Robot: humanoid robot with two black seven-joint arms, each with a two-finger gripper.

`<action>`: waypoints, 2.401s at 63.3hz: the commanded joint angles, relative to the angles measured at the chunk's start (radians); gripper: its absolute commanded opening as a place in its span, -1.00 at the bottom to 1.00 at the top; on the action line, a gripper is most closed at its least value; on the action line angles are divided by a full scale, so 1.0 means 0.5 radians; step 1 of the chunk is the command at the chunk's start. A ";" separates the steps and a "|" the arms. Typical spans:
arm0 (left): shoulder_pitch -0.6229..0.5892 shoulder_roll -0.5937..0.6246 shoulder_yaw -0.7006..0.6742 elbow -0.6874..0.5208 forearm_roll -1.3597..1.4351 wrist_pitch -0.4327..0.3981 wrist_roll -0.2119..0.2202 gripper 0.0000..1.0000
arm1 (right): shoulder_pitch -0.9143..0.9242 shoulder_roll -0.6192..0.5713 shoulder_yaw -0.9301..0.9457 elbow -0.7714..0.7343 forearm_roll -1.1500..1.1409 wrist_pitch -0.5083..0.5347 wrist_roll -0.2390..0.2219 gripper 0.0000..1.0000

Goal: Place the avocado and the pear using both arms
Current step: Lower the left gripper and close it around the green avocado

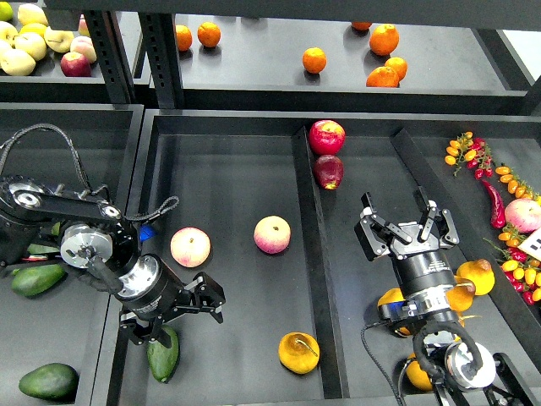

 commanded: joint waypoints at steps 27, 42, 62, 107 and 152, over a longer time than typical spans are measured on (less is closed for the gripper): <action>0.022 -0.285 0.211 0.188 -0.008 0.106 0.000 0.99 | 0.004 0.000 0.007 0.009 0.004 0.008 0.000 0.99; 0.025 -0.441 0.275 0.320 -0.014 0.143 0.000 0.99 | 0.004 0.000 0.014 0.009 0.004 0.017 0.000 0.99; 0.074 -0.481 0.386 0.437 -0.020 0.140 0.000 0.99 | 0.004 0.000 0.017 0.012 0.007 0.030 0.000 0.99; 0.178 -0.604 0.462 0.513 -0.024 0.140 0.000 0.99 | 0.004 0.000 0.020 0.018 0.007 0.079 0.000 0.99; 0.200 -0.677 0.508 0.648 -0.024 0.140 0.000 0.97 | 0.001 0.000 0.020 0.021 0.010 0.112 -0.003 0.99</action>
